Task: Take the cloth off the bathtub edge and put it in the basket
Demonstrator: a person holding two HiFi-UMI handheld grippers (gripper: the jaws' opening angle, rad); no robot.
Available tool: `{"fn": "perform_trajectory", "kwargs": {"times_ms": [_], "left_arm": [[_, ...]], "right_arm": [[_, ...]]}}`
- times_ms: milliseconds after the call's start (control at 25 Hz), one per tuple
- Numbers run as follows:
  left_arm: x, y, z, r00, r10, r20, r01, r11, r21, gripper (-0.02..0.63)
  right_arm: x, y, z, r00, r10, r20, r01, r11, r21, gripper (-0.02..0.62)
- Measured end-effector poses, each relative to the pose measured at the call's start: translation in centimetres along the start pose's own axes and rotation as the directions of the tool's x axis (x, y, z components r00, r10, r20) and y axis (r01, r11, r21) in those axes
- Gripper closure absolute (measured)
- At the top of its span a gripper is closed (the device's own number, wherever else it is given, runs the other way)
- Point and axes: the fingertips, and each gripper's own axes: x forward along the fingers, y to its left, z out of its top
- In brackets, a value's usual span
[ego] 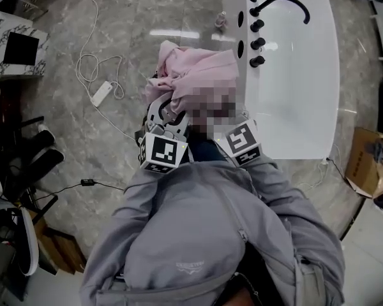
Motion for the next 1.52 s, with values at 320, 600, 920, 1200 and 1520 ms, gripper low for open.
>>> {"fn": "perform_trajectory", "kwargs": {"times_ms": [320,600,920,1200,1520], "left_arm": [[6.7,1.3,-7.3,0.996,-0.05,-0.076,0.049,0.999,-0.019,0.46],[12.3,1.3,-13.9,0.983,-0.099,-0.157,0.086,0.992,-0.09,0.46],[16.7,1.1,-19.9,0.956,-0.135,-0.262,0.103,0.986,-0.129,0.459],[19.0,1.0,-24.6,0.901,-0.169,-0.399,0.098,0.976,-0.193,0.459],[18.4,1.4,-30.1,0.819,-0.212,-0.533,0.02,0.939,-0.343,0.357]], "right_arm": [[6.3,-3.0,-6.8,0.998,0.005,-0.065,-0.002,0.999,0.046,0.459],[11.3,-5.4,-13.4,0.987,0.035,-0.157,-0.022,0.997,0.079,0.459],[15.5,-7.2,-19.6,0.96,0.072,-0.271,-0.043,0.993,0.112,0.459],[18.1,-8.4,-25.7,0.884,0.128,-0.45,-0.027,0.975,0.222,0.443],[17.8,-9.2,-30.5,0.8,0.143,-0.582,0.044,0.955,0.295,0.383]]}}
